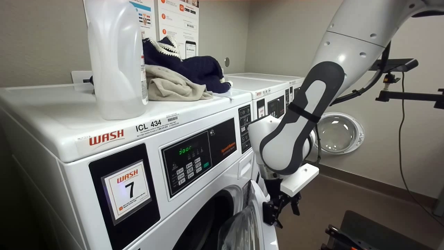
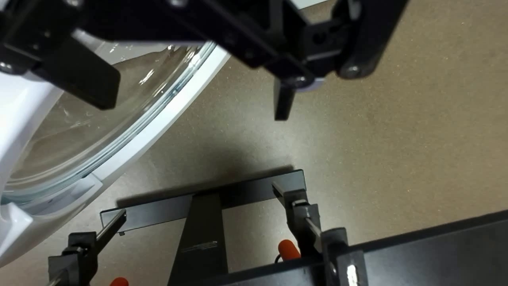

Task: Close the door of the washing machine

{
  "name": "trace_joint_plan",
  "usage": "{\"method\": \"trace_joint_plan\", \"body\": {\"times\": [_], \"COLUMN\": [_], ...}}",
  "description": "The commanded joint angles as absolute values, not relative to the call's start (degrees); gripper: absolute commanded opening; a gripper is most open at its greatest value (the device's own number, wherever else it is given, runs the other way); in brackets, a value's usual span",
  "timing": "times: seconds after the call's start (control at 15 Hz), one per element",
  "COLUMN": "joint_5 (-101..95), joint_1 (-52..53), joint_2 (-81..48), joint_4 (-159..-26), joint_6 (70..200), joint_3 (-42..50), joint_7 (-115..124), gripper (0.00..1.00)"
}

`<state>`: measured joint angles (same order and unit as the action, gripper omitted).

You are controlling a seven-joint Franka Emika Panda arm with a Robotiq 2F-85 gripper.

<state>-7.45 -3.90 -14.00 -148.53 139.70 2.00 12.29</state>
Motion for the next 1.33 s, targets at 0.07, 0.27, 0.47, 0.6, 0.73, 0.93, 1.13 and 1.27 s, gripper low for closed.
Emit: {"method": "trace_joint_plan", "body": {"times": [0.07,0.27,0.47,0.6,0.73,0.93,1.13,1.27], "joint_5": [-1.8,2.5,5.6,6.4,6.6,5.7,1.6,-1.1], "joint_1": [-2.2,-1.5,-0.8,-0.1,0.5,2.2,8.4,14.6], "joint_2": [-17.3,-18.7,-20.3,-21.9,-23.6,-26.0,-28.7,-30.6], "joint_4": [-147.0,-146.1,-145.2,-144.6,-143.8,-141.7,-138.9,-137.3], "joint_6": [144.6,146.8,148.8,151.8,155.4,161.5,169.9,175.7], "joint_3": [0.9,-1.1,-3.2,-4.2,-4.8,-4.7,0.1,5.7], "joint_7": [9.3,6.8,4.8,4.4,4.4,6.0,10.5,13.7], "gripper": [1.0,1.0,1.0,1.0,1.0,1.0,1.0,1.0]}}
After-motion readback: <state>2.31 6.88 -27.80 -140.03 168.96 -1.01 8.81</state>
